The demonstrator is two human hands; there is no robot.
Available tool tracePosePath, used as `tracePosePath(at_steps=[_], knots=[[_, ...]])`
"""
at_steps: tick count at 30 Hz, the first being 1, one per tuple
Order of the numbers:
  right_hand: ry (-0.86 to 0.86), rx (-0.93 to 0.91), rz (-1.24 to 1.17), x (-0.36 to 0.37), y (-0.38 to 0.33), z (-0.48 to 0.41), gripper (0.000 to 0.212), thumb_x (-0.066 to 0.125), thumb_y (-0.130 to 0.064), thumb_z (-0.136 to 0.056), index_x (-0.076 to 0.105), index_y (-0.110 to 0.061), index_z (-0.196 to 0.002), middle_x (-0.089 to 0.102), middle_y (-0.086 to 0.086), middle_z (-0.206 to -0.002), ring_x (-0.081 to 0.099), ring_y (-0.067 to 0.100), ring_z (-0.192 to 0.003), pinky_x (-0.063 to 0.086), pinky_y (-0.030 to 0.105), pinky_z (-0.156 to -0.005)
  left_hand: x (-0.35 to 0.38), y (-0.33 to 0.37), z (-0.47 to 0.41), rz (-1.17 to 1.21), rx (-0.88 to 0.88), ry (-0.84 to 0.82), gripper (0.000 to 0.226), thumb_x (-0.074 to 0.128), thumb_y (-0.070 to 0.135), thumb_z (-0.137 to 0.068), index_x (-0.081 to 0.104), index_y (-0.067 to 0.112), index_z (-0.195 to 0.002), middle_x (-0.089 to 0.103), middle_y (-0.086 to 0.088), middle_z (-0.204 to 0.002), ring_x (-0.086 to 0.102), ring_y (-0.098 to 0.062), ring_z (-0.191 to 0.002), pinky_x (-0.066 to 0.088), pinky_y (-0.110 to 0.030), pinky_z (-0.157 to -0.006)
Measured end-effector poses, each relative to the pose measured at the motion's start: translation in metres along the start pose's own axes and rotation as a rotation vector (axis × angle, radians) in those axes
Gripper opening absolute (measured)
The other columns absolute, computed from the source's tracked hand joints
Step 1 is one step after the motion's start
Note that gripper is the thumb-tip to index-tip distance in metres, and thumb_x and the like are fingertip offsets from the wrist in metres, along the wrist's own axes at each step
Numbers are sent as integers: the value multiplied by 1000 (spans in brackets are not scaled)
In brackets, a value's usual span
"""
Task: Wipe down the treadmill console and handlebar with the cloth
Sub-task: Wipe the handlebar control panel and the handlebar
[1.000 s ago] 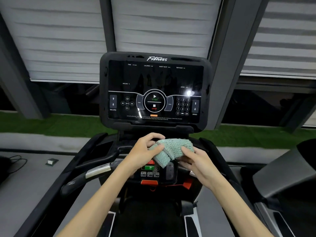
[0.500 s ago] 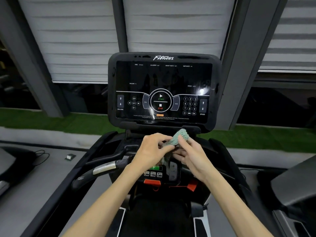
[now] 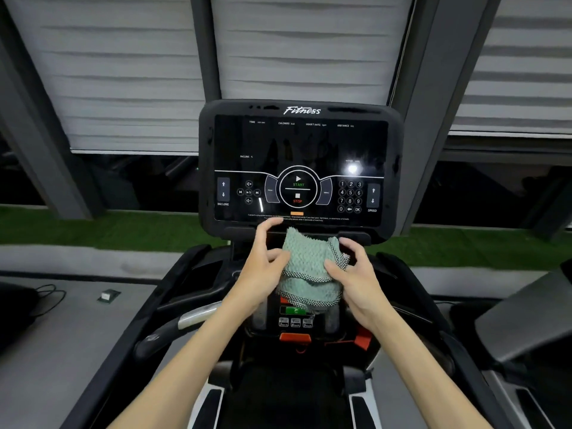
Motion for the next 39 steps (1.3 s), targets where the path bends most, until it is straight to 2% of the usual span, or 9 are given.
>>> tracePosePath(at_steps=[5,8,12,16,19,25,31,35,39], knots=[[-51,-81,222,27,0,2,48,67,-5,-87,56,-33,-125,65,17,-113,66,32,-101,56,49,-86,-26,-18,0,-193,23,-97,38,72,16,-87,66,30,-122,69,10,-116,66,-5,-102,55,-31,-92],[-77,-104,697,43,5,5,57,86,-12,-67,64,-25,-118,65,-3,-111,65,12,-99,54,37,-90,-42,-23,-1,-474,89,-70,42,81,18,-78,69,25,-118,69,8,-108,64,-8,-99,52,-27,-92],[12,-215,1075,62,6,10,10,78,-28,-75,74,-28,-84,67,-9,-84,60,10,-86,49,38,-86,-51,-27,-6,-622,169,-123,10,74,26,-85,74,24,-95,56,9,-104,54,-8,-97,43,-24,-89],[45,-77,730,64,24,15,14,76,-25,-80,73,-16,-91,65,-1,-105,59,17,-107,48,37,-94,-58,-40,-7,-402,60,-209,1,70,25,-89,70,26,-88,69,14,-91,64,-4,-88,49,-25,-83],[96,15,367,67,42,22,15,71,-13,-85,68,-8,-99,72,14,-94,68,34,-92,57,47,-83,-63,-50,-2,-266,33,-134,5,74,28,-85,72,26,-88,73,12,-84,67,1,-82,54,-24,-78],[469,-153,648,70,43,38,14,70,-14,-84,58,-12,-91,63,0,-75,55,-3,-58,44,11,-51,-65,-50,15,-417,118,164,18,78,24,-78,60,23,-77,63,8,-76,59,-8,-71,44,-18,-63],[233,90,9,90,88,32,23,56,-24,-96,63,-16,-116,71,5,-107,68,16,-99,54,32,-83,-33,-53,30,-377,137,49,19,70,20,-86,66,21,-104,65,6,-100,63,-7,-89,55,-23,-80],[335,-2,110,56,84,31,26,61,-17,-94,63,-17,-120,70,3,-110,66,19,-104,54,35,-90,-15,-59,46,-349,303,-210,42,63,18,-91,58,21,-132,56,10,-131,49,3,-121,39,-17,-105],[436,-268,740,30,46,34,27,67,-15,-89,65,-24,-114,63,-10,-107,58,0,-99,39,1,-81,-48,-101,38,-819,370,-79,69,45,49,-97,27,14,-153,19,0,-161,13,-10,-148,11,-32,-122]])
Point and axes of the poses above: each hand's wrist, its own z-axis away from the middle knuckle, its own x-axis out of the palm, y = z × x, the point moved 9 cm from there along -z, towards the middle knuckle
